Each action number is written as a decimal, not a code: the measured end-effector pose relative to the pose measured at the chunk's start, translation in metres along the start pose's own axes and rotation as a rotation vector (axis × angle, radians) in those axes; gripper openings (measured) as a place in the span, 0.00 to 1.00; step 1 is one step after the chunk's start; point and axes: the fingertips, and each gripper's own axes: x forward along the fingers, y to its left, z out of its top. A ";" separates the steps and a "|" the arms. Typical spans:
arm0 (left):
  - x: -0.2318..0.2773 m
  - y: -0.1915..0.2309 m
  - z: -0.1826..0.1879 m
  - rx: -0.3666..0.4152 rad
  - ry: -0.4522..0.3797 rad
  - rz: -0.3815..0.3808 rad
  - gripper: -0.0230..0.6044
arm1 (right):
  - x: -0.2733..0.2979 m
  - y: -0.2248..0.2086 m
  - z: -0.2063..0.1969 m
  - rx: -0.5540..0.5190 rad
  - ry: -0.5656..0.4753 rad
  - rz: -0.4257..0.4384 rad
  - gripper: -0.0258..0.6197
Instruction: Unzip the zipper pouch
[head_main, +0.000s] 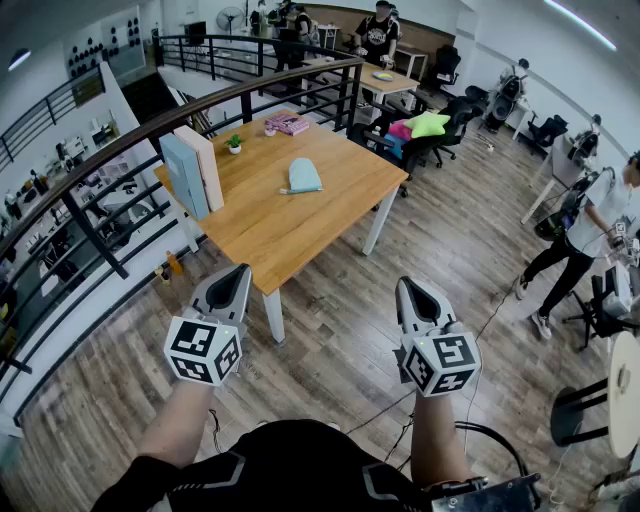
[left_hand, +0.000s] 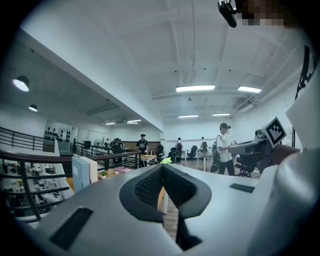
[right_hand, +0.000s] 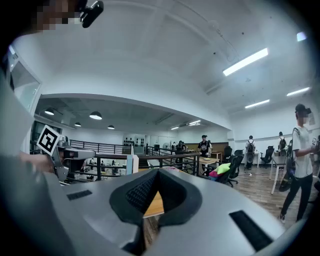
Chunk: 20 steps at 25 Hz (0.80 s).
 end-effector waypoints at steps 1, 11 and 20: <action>0.001 0.000 -0.001 -0.009 0.000 -0.004 0.08 | 0.000 0.000 0.001 -0.002 -0.003 0.001 0.05; -0.003 -0.002 -0.003 -0.016 -0.004 0.015 0.08 | -0.001 0.006 0.003 0.007 0.001 0.016 0.05; -0.006 0.000 -0.002 -0.015 -0.021 0.049 0.08 | 0.000 0.002 0.001 0.009 -0.004 0.031 0.05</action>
